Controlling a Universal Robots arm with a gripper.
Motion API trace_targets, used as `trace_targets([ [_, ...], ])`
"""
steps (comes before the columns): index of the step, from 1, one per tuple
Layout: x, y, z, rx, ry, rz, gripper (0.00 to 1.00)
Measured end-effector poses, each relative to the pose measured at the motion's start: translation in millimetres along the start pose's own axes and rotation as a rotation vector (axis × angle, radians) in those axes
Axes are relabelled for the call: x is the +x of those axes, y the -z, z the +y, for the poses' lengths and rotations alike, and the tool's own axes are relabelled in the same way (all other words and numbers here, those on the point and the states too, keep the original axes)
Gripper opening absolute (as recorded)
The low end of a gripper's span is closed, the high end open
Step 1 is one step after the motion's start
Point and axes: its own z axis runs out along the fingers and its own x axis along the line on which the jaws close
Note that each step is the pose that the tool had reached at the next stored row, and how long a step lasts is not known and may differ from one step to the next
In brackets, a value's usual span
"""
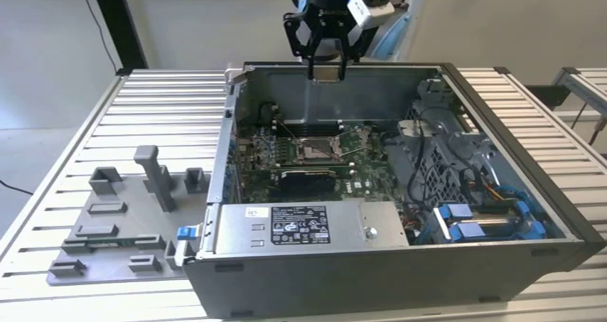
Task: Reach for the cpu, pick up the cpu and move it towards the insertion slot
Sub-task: 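Pick up the cpu and move it towards the insertion slot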
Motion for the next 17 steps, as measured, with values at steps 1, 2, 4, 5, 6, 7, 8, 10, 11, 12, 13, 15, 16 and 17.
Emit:
trace_targets([
  [1,0.0,-0.2,0.0,0.0001,0.0,0.0,0.0],
  [2,0.0,-0.8,0.0,-0.0003,0.0,-0.0001,0.0],
  [4,0.3,-2.2,-0.1,0.0,-0.002,0.0,0.0],
  [5,0.6,-3.1,-0.2,0.0002,-0.004,-0.0001,0.0],
  [6,0.7,-3.9,-0.2,0.0003,-0.004,-0.0002,0.0],
  [7,0.8,-4.7,-0.2,0.0006,-0.004,-0.0001,0.0],
  [8,0.8,-5.3,-0.3,0.0007,-0.004,-0.0001,0.0],
  [10,1.2,-6.6,-0.2,0.0012,-0.004,-0.0003,0.0],
  [11,1.2,-7.4,-0.3,0.0015,-0.004,-0.0006,0.0],
  [12,1.3,-8.2,-0.2,0.0026,-0.004,-0.0008,0.0],
  [13,1.4,-9.3,-0.2,0.0038,-0.004,-0.0012,0.0],
  [15,1.4,-11.5,-0.3,0.0057,-0.004,-0.0014,0.0],
  [16,1.4,-12.0,-0.3,0.0065,-0.004,-0.0013,0.0],
  [17,1.4,-12.0,-0.3,0.0067,-0.004,-0.0013,0.0],
])
